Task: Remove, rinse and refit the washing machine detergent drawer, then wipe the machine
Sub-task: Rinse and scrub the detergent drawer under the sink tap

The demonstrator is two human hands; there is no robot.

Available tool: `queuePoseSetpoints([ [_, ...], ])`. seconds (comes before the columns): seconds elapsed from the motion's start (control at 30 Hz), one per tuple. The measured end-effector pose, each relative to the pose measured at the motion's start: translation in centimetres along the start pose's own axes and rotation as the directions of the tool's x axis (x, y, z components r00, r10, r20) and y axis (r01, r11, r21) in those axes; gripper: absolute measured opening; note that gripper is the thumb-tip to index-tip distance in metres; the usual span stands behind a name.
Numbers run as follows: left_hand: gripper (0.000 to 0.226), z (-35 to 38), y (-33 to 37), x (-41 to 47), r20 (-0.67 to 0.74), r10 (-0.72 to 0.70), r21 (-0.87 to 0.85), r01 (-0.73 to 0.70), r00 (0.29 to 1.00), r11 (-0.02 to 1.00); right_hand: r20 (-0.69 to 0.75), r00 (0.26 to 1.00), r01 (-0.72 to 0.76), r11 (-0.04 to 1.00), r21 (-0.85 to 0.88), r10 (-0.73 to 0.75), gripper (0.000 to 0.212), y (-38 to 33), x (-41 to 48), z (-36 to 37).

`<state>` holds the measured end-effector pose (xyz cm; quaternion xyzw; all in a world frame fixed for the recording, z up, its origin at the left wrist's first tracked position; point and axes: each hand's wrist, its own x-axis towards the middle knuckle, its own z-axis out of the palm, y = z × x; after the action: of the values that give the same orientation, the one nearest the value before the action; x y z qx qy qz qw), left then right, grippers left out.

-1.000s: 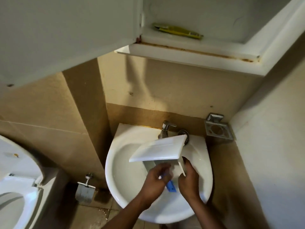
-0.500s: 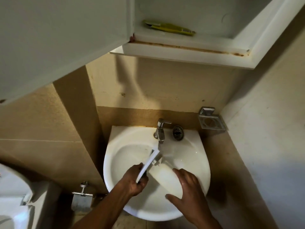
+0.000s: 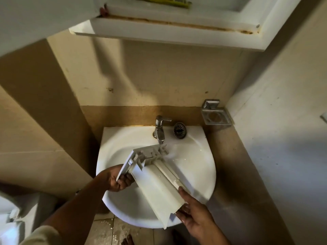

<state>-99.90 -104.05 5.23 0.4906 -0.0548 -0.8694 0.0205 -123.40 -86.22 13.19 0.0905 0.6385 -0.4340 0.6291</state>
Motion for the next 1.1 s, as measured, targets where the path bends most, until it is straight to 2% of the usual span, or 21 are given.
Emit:
queuePoseSetpoints([
  [0.17,0.018,-0.5,0.7,0.9,-0.007,-0.045,0.113,0.045,0.999,0.993,0.04,0.985,-0.171,0.973,0.154,0.167,0.073,-0.4,-0.9,0.2],
  [0.23,0.021,0.3,0.7,0.7,-0.022,-0.019,0.14,0.021,1.0,0.99,0.078,0.976,-0.212,0.965,0.157,0.202,0.081,-0.6,-0.7,0.4],
  [0.3,0.034,1.0,1.0,0.6,-0.057,0.083,0.223,-0.068,0.995,0.972,0.091,0.968,-0.243,0.96,0.141,0.232,0.081,-0.3,-0.3,0.4],
  [0.37,0.048,1.9,1.5,0.5,-0.035,0.181,0.34,-0.159,0.983,0.927,0.102,0.967,-0.247,0.956,0.157,0.233,0.071,0.4,-0.2,0.2],
  [0.43,0.036,3.0,2.0,0.5,0.001,0.264,0.44,-0.238,0.964,0.866,0.135,0.975,-0.205,0.953,0.223,0.178,0.057,1.1,0.0,-0.1],
  [0.5,0.029,3.6,2.8,0.9,0.036,0.388,0.433,-0.364,0.921,0.825,0.13,0.983,-0.165,0.942,0.293,0.132,0.048,1.5,0.3,-0.3],
  [0.57,0.02,3.6,4.1,2.0,0.164,0.493,0.477,-0.506,0.855,0.719,0.105,0.99,-0.124,0.93,0.347,0.093,0.047,1.6,0.9,-0.2],
  [0.6,0.016,3.8,4.7,2.4,0.246,0.489,0.485,-0.543,0.837,0.686,0.092,0.993,-0.104,0.924,0.367,0.075,0.047,1.5,1.1,0.0],
  [0.67,0.032,4.0,6.4,2.8,0.339,0.365,0.544,-0.497,0.867,0.676,0.058,0.998,-0.042,0.923,0.384,0.022,0.04,1.0,1.4,0.5],
  [0.7,0.042,4.7,6.7,2.4,0.309,0.373,0.61,-0.483,0.875,0.629,0.037,0.999,-0.005,0.922,0.387,-0.01,0.036,0.7,1.5,0.8],
  [0.73,0.048,5.9,6.7,1.8,0.24,0.439,0.635,-0.482,0.866,0.604,0.022,0.999,0.031,0.92,0.391,-0.043,0.035,0.3,1.7,0.9],
  [0.77,0.044,6.5,7.4,1.9,0.169,0.464,0.581,-0.469,0.869,0.666,0.009,0.997,0.066,0.918,0.392,-0.075,0.037,0.0,1.9,1.1],
  [0.8,0.032,7.6,7.9,1.9,0.199,0.489,0.569,-0.506,0.85,0.648,-0.011,0.995,0.098,0.919,0.383,-0.101,0.04,-0.2,2.4,1.1],
  [0.87,0.022,9.3,8.1,2.3,0.084,0.493,0.621,-0.432,0.866,0.653,-0.063,0.99,0.14,0.925,0.352,-0.126,0.047,-0.3,3.2,0.9],
  [0.97,0.04,8.9,8.2,3.7,0.089,0.516,0.745,-0.401,0.852,0.533,-0.104,0.988,0.145,0.922,0.358,-0.115,0.062,0.1,3.7,0.6],
  [1.0,0.043,8.6,7.9,4.1,0.091,0.533,0.742,-0.414,0.841,0.526,-0.114,0.987,0.148,0.92,0.364,-0.113,0.064,0.3,3.7,0.6],
  [1.07,0.025,9.2,6.9,4.3,0.044,0.449,0.626,-0.375,0.892,0.684,-0.141,0.983,0.166,0.913,0.373,-0.121,0.06,0.8,4.1,0.7],
  [1.1,0.021,9.0,6.5,4.5,0.024,0.427,0.596,-0.356,0.904,0.719,-0.153,0.98,0.178,0.907,0.381,-0.128,0.057,0.9,4.4,0.7],
])
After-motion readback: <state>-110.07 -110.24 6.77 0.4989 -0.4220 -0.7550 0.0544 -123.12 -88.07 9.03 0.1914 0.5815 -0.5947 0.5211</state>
